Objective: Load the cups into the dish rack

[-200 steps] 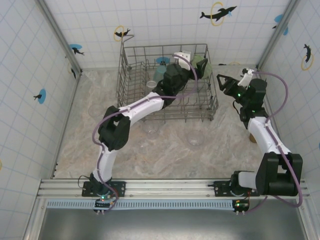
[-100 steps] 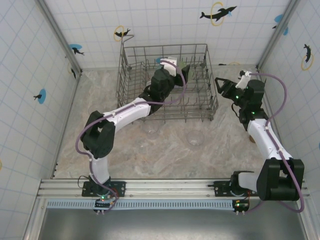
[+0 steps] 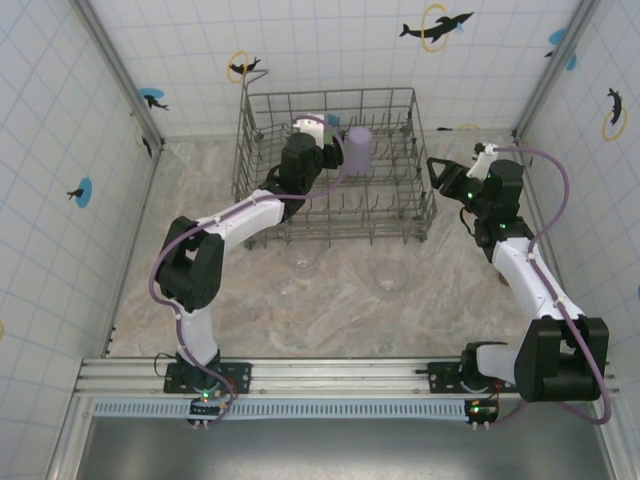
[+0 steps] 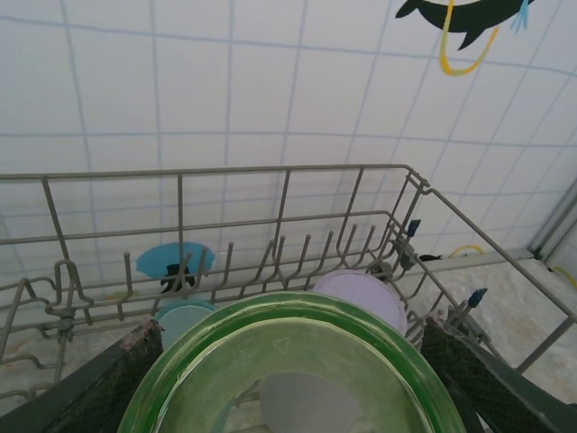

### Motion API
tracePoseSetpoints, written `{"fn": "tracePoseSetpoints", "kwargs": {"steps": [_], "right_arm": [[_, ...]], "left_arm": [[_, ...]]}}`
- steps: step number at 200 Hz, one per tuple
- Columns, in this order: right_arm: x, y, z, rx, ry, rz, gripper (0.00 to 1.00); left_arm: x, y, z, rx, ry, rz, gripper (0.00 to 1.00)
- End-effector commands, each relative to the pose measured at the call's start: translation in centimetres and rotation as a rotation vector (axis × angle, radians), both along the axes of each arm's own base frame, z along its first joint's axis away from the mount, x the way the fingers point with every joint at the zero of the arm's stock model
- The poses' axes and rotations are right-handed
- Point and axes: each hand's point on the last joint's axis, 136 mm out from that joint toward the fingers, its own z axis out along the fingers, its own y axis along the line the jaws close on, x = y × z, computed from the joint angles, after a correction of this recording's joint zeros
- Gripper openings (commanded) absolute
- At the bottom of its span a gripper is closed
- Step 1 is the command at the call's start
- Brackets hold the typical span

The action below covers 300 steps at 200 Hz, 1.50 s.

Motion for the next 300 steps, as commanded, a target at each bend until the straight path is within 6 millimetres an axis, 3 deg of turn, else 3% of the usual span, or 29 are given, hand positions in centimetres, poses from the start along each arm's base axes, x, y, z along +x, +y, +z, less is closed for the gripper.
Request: {"fn": "tracePoseSetpoints", "kwargs": {"steps": [1,70,144,236,300], "right_arm": [[-0.1,0.0,0.0,-0.018,-0.001,-0.007,0.65],[0.4,0.2,-0.4,-0.024,0.005,-0.001,0.65],[0.4,0.1,0.1,-0.038,-0.001,-0.008,0.65],[0.1,0.1,-0.7,-0.062,0.019,-0.003,0.65],[-0.3,-0.1,-1.0,-0.070,0.026,-0.008,0.65]], "left_arm": [[-0.1,-0.7,1.3,-0.039,-0.022,-0.035,0.00],[0.4,-4.0,-1.3,-0.074,0.050,-0.134,0.00],[1.3,-5.1,-3.3,-0.067,0.038,-0.158,0.00],[2.6,-5.7,-7.4,0.013,0.069,-0.142,0.00],[2.6,-6.5,-9.5,0.058,0.093,-0.151,0.42]]}}
